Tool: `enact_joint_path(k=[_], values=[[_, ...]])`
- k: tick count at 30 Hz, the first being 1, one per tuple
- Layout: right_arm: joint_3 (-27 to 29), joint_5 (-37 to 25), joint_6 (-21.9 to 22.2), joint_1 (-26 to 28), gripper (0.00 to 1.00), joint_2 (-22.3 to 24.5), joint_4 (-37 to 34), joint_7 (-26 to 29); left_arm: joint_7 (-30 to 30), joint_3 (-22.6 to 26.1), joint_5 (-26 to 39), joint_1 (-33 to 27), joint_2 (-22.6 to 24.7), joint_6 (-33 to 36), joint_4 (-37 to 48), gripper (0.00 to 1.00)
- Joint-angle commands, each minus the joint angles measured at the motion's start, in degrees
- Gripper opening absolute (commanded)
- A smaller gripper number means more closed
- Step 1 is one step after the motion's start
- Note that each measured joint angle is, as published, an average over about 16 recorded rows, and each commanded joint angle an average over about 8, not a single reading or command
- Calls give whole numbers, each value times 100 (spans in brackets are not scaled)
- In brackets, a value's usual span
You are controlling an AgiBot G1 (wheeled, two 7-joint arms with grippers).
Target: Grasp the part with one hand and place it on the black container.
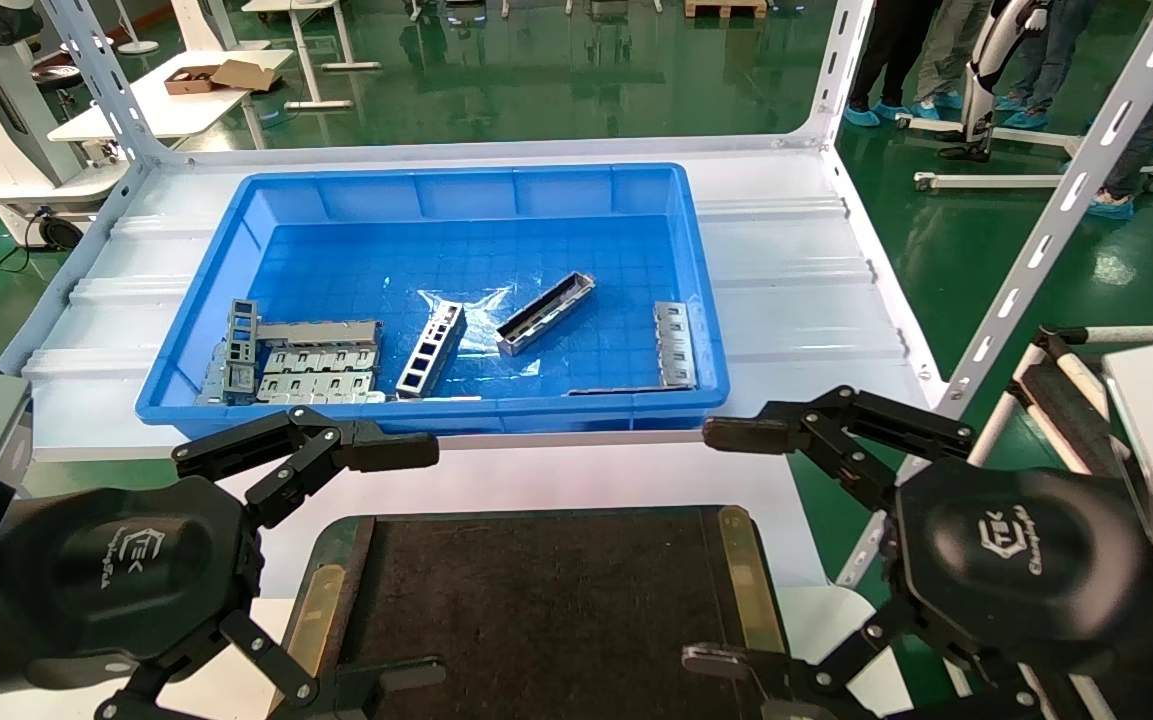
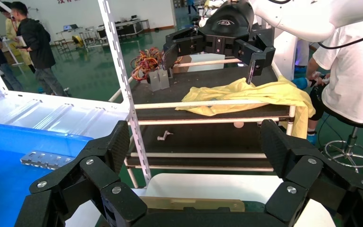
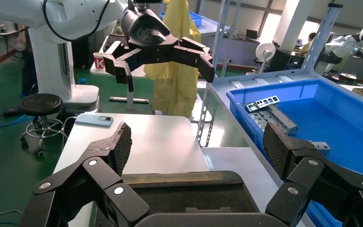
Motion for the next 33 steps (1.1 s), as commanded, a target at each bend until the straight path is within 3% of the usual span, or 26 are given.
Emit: enact_joint_path(k=[1, 33], values=[[1, 0, 0, 0, 100, 0, 0, 0, 0, 0, 0, 0, 0, 0, 0, 100], [-23, 10, -1, 6, 100, 4, -7, -12, 71, 32, 257, -51, 16, -213, 115, 100]])
